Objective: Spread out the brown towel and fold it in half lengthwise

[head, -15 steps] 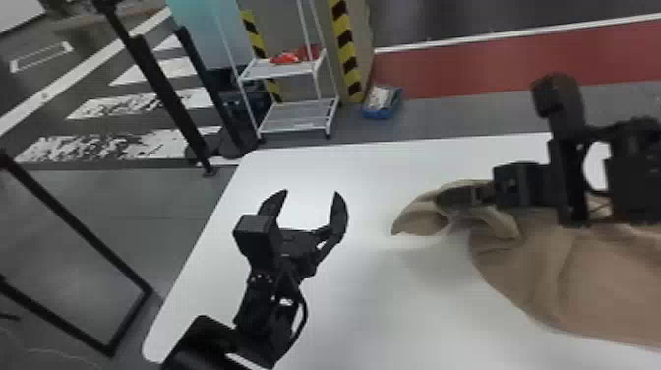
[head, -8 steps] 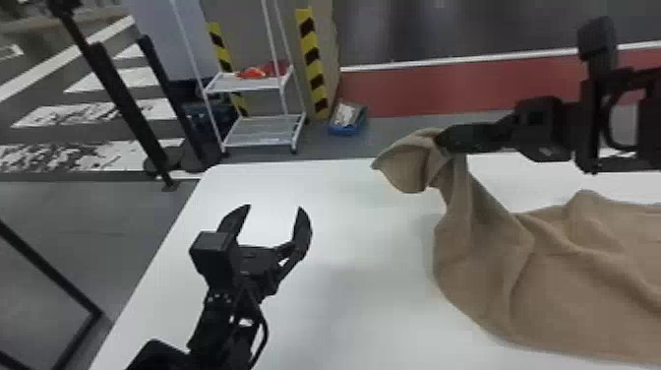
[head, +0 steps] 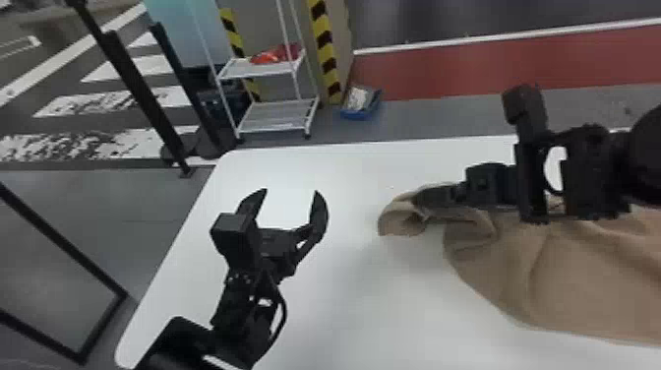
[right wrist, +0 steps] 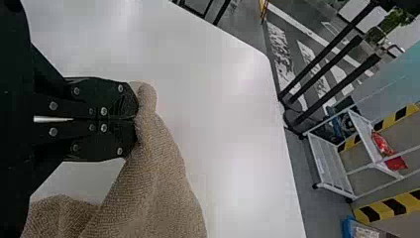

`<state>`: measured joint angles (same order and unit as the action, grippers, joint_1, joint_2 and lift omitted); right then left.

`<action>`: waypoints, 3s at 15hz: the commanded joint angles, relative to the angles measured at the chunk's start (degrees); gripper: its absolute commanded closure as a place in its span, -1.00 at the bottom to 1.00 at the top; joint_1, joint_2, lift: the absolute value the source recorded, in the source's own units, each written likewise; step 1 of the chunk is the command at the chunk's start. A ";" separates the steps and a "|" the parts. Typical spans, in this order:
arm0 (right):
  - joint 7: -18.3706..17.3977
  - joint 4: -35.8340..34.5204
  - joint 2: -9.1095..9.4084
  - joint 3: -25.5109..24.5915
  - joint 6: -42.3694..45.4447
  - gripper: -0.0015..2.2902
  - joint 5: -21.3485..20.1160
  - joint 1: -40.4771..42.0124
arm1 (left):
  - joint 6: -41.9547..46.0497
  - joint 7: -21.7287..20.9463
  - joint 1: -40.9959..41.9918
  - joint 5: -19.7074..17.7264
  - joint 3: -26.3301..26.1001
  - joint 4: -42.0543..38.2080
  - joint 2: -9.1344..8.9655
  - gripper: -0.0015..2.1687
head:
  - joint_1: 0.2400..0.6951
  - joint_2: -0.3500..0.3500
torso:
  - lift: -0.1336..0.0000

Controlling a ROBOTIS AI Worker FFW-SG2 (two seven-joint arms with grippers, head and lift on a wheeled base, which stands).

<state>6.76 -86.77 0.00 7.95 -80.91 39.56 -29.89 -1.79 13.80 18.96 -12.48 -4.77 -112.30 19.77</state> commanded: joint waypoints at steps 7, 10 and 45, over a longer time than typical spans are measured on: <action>-1.40 0.46 0.05 2.95 -9.17 -1.00 -0.98 1.24 | -0.11 0.00 -0.15 0.00 -0.24 -0.02 0.00 -0.92 | 1.00 0.94 | -0.86; 0.18 -1.56 0.05 0.14 -9.17 -0.97 -1.15 0.27 | 0.07 0.00 -0.15 0.00 -0.24 0.07 0.00 -0.92 | 1.00 0.94 | -0.86; 30.15 -22.39 -3.42 19.21 -9.17 -0.61 -54.33 9.85 | -1.16 -0.09 -0.42 0.35 -0.50 0.07 -0.17 -0.92 | 1.00 0.72 | -0.86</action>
<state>36.47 -109.45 -3.57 26.12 -89.79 -13.99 -19.81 -2.96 13.71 18.40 -12.13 -5.59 -112.06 19.54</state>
